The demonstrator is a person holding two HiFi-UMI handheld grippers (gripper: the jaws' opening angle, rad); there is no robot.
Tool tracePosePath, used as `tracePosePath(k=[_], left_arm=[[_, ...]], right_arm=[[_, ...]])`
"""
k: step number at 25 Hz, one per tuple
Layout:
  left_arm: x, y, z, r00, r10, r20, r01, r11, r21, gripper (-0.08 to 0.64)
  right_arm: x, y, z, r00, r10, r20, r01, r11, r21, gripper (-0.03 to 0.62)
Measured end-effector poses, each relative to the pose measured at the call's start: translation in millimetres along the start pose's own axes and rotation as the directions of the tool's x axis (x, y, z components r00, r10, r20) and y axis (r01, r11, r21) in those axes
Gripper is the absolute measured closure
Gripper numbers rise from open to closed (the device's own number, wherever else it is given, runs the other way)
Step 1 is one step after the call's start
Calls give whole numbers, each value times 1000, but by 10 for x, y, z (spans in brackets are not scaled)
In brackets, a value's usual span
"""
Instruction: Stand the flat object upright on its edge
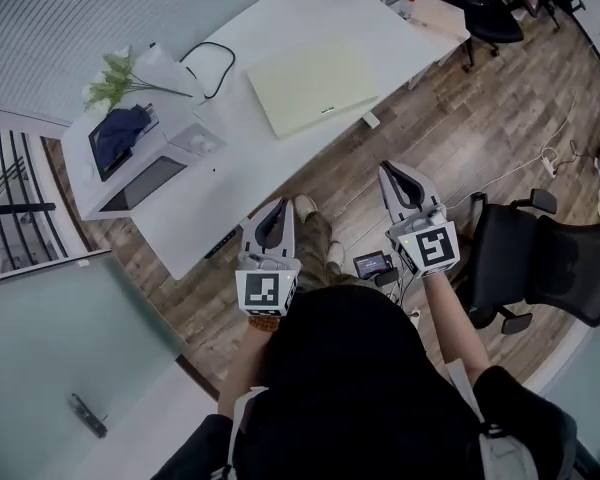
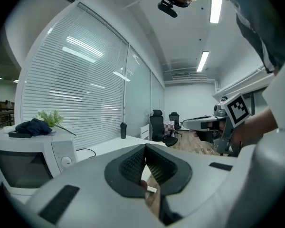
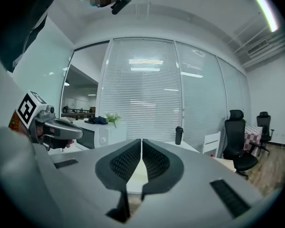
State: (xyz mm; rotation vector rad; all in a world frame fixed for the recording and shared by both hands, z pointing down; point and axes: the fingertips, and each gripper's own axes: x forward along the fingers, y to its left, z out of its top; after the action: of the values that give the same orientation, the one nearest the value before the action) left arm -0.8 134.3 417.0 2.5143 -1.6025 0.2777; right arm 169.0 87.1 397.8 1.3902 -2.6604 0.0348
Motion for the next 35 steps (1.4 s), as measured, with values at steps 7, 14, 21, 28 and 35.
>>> tracePosePath(k=[7, 14, 21, 28, 35], left_arm=[[656, 505, -67, 1000, -7, -12, 6, 996, -85, 552], [1252, 998, -211, 999, -8, -47, 1, 991, -132, 552], [1631, 1274, -571, 984, 36, -174, -72, 976, -207, 552], [1868, 1471, -974, 954, 152, -258, -239, 906, -350, 533], [2070, 1467, -1538, 907, 121, -403, -323, 814, -483, 394]], right_arm=[[680, -391, 93, 998, -11, -63, 8, 999, -39, 584], [1332, -977, 68, 992, -17, -126, 4, 995, -101, 584], [1894, -1505, -384, 973, 48, -227, -60, 997, -45, 584], [2445, -1908, -1309, 904, 180, -387, -157, 983, 91, 580], [2702, -2099, -2107, 776, 341, -531, -200, 931, 305, 426]])
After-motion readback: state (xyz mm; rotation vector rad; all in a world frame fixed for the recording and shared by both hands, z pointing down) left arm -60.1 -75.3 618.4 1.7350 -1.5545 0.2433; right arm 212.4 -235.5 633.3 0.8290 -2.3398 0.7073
